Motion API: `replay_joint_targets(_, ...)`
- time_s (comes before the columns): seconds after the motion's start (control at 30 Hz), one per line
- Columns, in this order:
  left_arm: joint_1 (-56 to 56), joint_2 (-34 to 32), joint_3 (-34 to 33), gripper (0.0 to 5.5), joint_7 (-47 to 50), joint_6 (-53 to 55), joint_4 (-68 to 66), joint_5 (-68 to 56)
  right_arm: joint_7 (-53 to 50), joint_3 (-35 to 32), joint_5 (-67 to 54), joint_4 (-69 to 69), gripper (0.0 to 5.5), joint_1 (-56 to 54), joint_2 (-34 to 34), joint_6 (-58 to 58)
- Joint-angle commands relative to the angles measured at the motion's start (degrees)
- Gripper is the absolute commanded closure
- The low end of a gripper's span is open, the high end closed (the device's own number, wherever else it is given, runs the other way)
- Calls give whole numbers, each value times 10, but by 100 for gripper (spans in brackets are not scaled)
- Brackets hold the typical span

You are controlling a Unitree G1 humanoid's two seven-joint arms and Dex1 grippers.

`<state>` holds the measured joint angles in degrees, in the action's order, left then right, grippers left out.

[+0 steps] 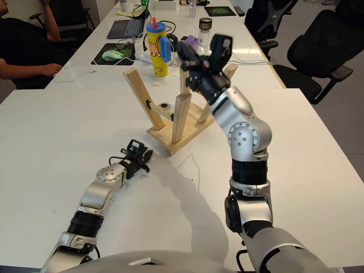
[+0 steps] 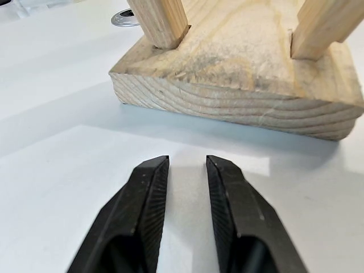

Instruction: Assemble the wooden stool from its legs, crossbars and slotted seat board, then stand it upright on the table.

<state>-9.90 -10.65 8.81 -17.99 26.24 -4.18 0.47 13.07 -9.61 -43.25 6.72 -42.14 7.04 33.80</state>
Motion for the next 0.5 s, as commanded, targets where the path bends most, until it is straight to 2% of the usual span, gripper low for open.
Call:
replay_joint_targets(0.03,15,-2,-1,425,2,19,-9,0,8,-12,49,-70,546,20,39,-16)
replay_joint_targets(0.17,15,-4,-2,425,0,24,1,-2,106,65,145,-167,546,68,84,-77)
replay_joint_targets(0.27,4,-5,2,425,-4,24,-9,1,200,122,183,-192,546,88,83,-137)
replay_joint_targets(0.37,-6,-9,7,425,-11,24,-23,3,263,146,176,-165,546,101,64,-165)
replay_joint_targets(0.5,-17,-18,13,425,-23,23,-37,5,284,159,173,-126,546,125,46,-169)
